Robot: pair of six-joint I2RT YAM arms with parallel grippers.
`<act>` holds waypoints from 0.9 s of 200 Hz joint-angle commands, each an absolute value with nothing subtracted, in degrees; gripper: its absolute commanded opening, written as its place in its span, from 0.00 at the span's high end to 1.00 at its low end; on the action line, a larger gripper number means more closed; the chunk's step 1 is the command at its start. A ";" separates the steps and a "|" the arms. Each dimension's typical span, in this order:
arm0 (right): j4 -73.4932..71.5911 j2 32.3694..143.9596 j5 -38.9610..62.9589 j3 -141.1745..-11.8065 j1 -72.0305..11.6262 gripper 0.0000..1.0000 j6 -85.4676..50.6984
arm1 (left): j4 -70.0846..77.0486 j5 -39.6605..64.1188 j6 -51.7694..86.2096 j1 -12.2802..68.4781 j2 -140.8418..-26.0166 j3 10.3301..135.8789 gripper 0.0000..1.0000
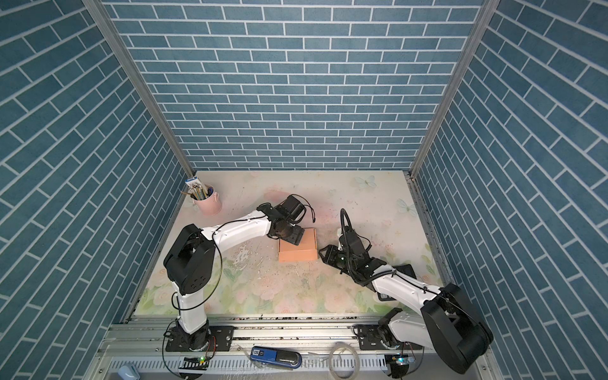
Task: Assemble paper box
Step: Fold and tuck the lid into the gap, then rotate the paper box at the center of the table.
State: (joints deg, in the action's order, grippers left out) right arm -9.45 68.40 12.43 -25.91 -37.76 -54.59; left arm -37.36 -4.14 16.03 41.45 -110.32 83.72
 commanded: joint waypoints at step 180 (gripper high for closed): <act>-27.35 81.26 7.20 -20.16 -45.85 0.61 -59.43 | -40.77 -2.06 13.62 37.30 -113.58 86.16 0.23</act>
State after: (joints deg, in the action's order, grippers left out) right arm -23.35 78.24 7.33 -19.05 -45.50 -57.84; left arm -38.48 -1.80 14.26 38.39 -115.46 88.05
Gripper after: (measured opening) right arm 0.397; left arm 0.772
